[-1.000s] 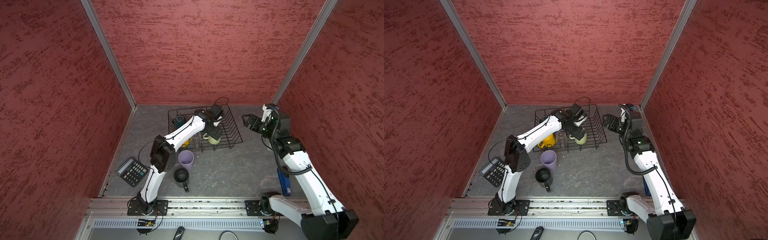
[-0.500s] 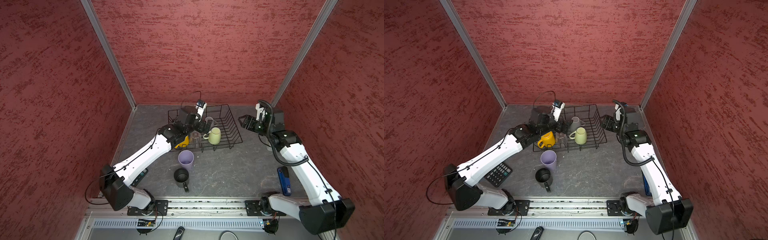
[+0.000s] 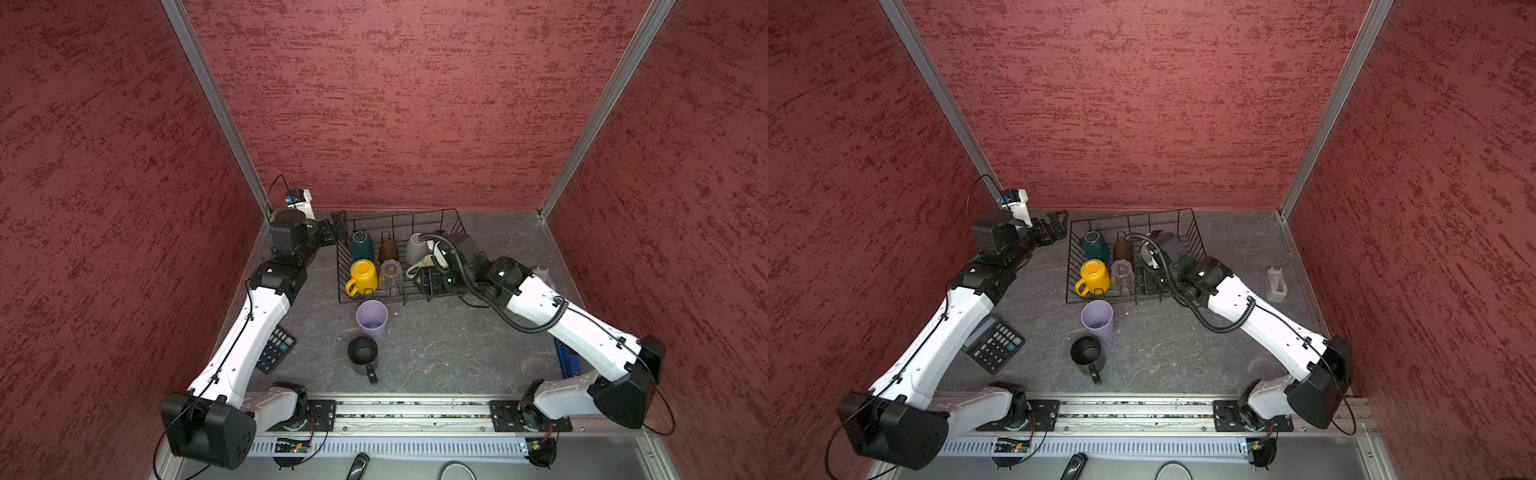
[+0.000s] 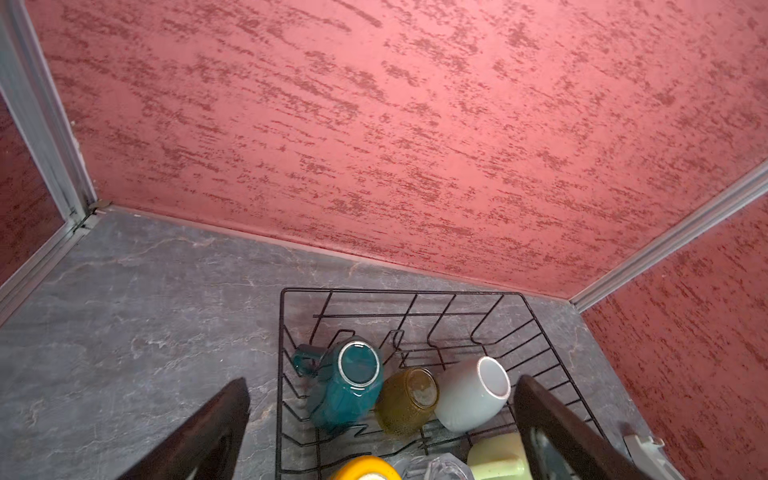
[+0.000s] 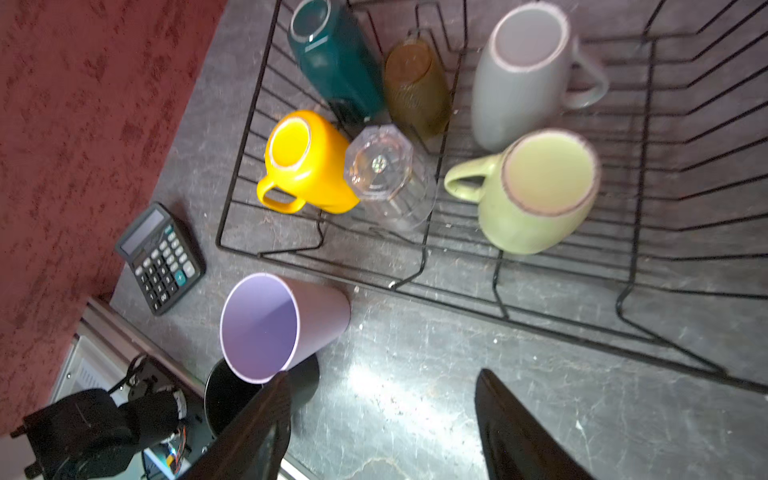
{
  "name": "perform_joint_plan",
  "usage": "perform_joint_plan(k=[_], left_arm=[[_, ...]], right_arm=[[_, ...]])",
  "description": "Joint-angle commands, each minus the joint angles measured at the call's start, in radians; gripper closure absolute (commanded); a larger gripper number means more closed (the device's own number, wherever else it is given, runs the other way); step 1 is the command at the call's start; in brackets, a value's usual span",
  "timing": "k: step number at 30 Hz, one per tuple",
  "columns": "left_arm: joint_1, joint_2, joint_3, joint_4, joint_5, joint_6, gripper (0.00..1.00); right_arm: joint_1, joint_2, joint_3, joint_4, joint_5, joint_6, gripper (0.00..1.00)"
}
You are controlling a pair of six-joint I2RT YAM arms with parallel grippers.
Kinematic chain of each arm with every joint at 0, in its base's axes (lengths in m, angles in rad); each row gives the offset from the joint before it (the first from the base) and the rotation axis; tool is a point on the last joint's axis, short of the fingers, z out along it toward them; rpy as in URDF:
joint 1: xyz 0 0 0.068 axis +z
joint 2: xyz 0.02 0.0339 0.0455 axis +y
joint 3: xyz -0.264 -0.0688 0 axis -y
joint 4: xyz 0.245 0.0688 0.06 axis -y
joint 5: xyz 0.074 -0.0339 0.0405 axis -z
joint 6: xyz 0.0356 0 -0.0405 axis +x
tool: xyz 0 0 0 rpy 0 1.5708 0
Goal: Load cups into a dish rack
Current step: Pick up the cup from the center of the table.
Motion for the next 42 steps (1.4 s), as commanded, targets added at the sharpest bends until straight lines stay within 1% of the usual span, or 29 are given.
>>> perform_joint_plan(k=[1, 3, 4, 7, 12, 23, 33, 36, 42], left_arm=[[0.033, -0.025, -0.018, 0.002, 0.084, -0.056, 0.0], [0.046, -0.032, -0.029, 0.004, 0.095, -0.058, 0.0], [0.05, -0.037, -0.032, 0.005, 0.1, -0.06, 0.0], [0.06, -0.046, -0.042, 0.007, 0.109, -0.062, 0.0], [0.074, -0.055, -0.052, 0.014, 0.118, -0.064, 0.0], [0.102, -0.08, -0.068, 0.031, 0.137, -0.077, 0.0], [0.108, -0.089, -0.076, 0.035, 0.143, -0.074, 0.0], [0.112, -0.092, -0.08, 0.036, 0.145, -0.072, 0.0], [0.114, -0.094, -0.085, 0.045, 0.149, -0.077, 0.0]], right_arm=[[0.049, 0.021, 0.017, -0.038, 0.001, 0.06, 0.31], [0.072, 0.029, 0.02, -0.033, -0.011, 0.072, 0.32], [0.083, 0.064, 0.022, -0.023, -0.021, 0.079, 0.33], [0.106, 0.104, 0.028, 0.021, -0.061, 0.1, 0.34], [0.147, 0.202, 0.082, 0.037, -0.062, 0.105, 0.36], [0.166, 0.314, 0.095, 0.077, -0.068, 0.1, 0.43], [0.181, 0.405, 0.145, 0.072, -0.031, 0.078, 0.54], [0.182, 0.416, 0.149, 0.07, -0.012, 0.073, 0.6], [0.188, 0.436, 0.169, 0.032, 0.038, 0.056, 0.68]])
